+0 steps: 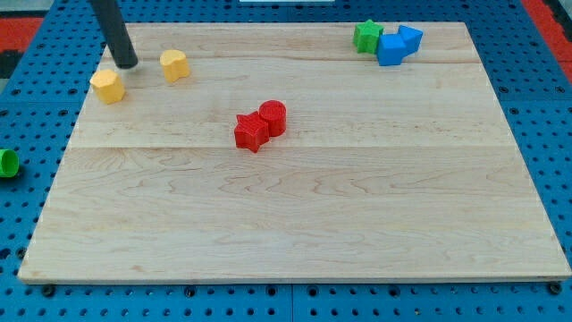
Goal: Slide the yellow hexagon diagonally to the bottom left side of the red star
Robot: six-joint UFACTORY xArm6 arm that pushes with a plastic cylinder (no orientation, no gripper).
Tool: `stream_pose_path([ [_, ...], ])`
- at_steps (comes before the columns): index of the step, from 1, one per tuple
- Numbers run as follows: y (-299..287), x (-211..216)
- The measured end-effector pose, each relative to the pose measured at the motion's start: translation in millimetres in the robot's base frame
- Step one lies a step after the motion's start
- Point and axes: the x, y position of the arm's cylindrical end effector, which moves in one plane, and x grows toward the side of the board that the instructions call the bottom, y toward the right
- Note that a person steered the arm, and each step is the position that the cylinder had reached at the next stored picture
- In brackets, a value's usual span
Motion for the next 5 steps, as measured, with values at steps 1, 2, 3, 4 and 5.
stream_pose_path([
  [1,-25,24],
  [2,-10,93],
  [3,17,139],
  [4,58,184],
  [5,37,174],
])
